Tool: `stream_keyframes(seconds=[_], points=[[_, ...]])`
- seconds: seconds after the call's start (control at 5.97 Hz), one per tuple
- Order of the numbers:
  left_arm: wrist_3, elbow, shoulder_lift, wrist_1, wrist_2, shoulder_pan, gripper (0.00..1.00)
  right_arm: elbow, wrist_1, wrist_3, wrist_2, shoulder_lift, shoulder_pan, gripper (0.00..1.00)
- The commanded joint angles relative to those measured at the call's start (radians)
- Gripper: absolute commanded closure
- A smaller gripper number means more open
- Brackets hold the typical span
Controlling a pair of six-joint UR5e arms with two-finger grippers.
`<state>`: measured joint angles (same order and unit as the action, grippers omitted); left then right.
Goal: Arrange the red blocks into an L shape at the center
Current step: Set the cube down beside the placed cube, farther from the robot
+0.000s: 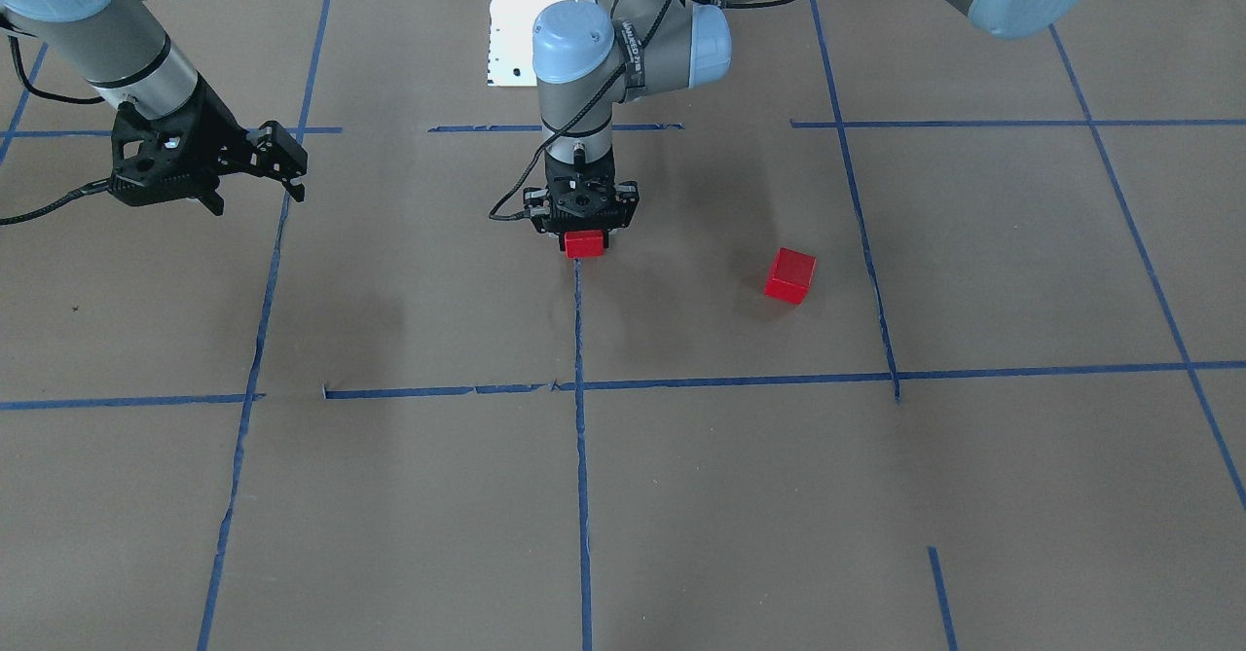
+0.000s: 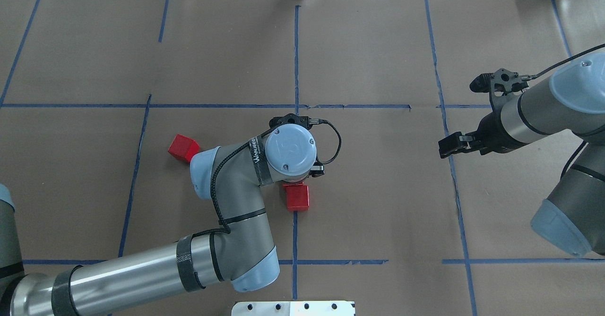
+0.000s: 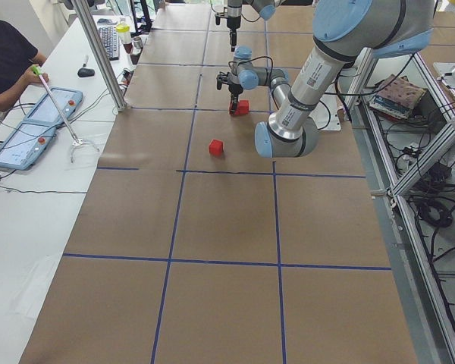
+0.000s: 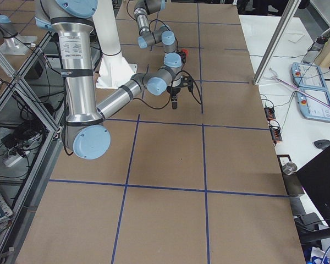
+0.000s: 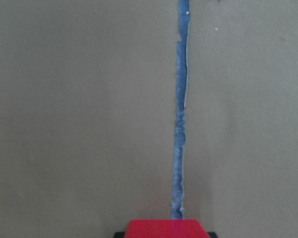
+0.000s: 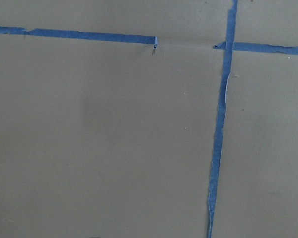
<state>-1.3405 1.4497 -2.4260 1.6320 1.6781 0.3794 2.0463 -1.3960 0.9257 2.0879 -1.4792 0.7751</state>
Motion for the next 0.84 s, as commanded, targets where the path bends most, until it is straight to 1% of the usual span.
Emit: stream_keyframes(seconds=[0.0,0.67], points=[[0.0,0.001,-0.002,0.0,0.0,-0.002,0.96,-0.001,0.0,0.001,0.0,-0.001,0.0,0.0],[-0.002,0.0,-0.002,0.002,0.0,-0.01,0.95,0.0,0.0,0.007,0.0,0.002,-0.004,0.0]])
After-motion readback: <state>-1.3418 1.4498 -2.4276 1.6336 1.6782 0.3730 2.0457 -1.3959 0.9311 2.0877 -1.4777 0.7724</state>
